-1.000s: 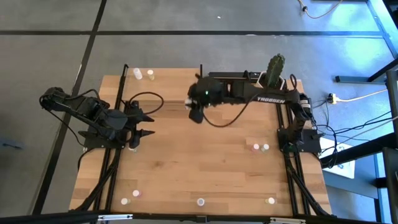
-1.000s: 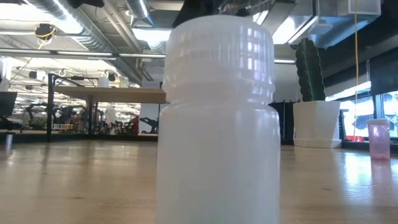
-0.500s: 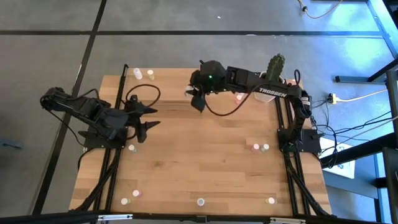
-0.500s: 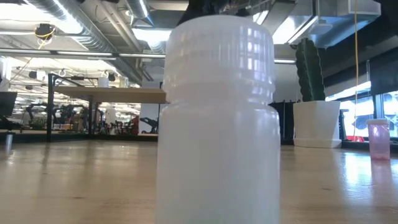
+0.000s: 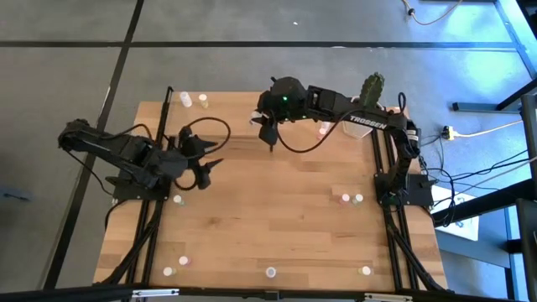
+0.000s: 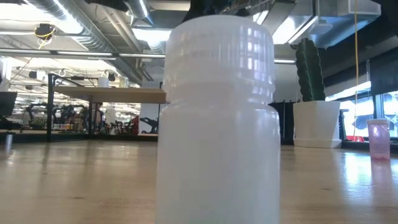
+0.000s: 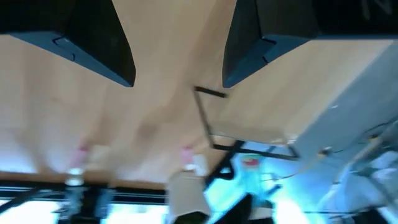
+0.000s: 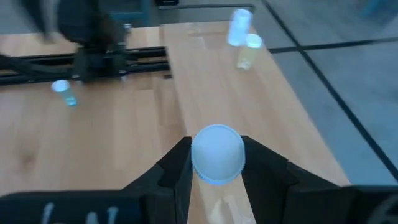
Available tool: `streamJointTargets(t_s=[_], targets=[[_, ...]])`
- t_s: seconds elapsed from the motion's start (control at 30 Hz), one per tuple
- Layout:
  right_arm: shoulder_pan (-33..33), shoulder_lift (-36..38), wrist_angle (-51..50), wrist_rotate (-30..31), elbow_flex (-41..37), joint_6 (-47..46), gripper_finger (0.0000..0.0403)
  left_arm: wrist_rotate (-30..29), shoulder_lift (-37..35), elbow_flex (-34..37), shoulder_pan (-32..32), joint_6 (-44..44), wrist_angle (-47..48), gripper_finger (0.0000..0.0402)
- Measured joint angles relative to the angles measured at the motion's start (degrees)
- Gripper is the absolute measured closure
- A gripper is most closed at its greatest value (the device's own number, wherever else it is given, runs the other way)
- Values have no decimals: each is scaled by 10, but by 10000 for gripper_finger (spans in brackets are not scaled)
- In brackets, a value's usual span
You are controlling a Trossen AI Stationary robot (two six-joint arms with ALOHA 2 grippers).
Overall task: Pick and place medicine bottles onto shelf by color
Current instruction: Put the middle green pill bottle on the shelf
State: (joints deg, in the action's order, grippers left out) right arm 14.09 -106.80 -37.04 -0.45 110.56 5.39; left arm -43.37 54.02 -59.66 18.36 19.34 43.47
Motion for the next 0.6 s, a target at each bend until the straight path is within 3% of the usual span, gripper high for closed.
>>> streamJointTargets(t_s=[0.13,0.33,0.6], targets=[[-6,0,0,-35,0,27,282,-1,14,0,-31,-15,-21,166],[-15,0,0,-38,0,54,282,0,24,0,-71,-53,-56,166],[30,-6,16,13,-12,70,282,11,22,0,-87,-54,-60,166]])
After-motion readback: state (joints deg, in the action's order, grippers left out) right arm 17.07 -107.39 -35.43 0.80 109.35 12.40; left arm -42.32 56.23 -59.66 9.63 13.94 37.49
